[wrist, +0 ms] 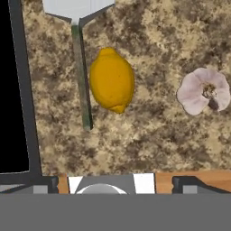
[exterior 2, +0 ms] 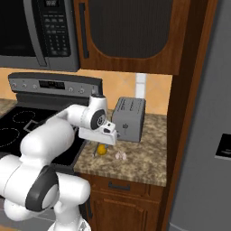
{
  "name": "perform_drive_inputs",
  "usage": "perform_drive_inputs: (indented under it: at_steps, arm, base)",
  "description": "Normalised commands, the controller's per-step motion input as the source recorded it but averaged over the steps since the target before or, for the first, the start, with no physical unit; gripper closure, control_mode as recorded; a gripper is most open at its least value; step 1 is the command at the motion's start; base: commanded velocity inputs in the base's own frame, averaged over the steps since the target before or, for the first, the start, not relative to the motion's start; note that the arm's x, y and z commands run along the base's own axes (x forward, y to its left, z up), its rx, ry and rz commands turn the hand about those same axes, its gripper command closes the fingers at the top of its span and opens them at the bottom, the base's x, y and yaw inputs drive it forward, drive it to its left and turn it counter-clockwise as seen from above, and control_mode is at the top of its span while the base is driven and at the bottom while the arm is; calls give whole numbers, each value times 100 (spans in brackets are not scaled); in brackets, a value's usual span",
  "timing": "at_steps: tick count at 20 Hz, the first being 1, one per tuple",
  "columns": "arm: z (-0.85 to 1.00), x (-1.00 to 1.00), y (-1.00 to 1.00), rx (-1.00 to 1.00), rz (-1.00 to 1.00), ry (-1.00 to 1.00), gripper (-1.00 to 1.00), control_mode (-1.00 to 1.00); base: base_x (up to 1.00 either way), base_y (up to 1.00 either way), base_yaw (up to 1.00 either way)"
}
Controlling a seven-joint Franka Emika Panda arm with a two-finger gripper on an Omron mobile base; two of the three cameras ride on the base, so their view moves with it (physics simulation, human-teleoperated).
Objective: Put the garlic and lemon in the pot. Retrieve the spatula and lightly stir the vegetables in the pot.
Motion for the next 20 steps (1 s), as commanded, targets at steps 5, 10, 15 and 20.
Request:
perform_drive_inputs:
  at_steps: [5,10,15,20]
  arm:
    - [-42,32,-5,2,0,-18,-100,-100]
    - [-32,25,0,3,0,-10,-100,-100]
    - [-21,23,0,2,0,0,-100,-100]
    - [-22,30,0,3,0,0,-100,-100]
  base:
    - [0,0,0]
    - [0,0,0]
    - [0,0,0]
    - [0,0,0]
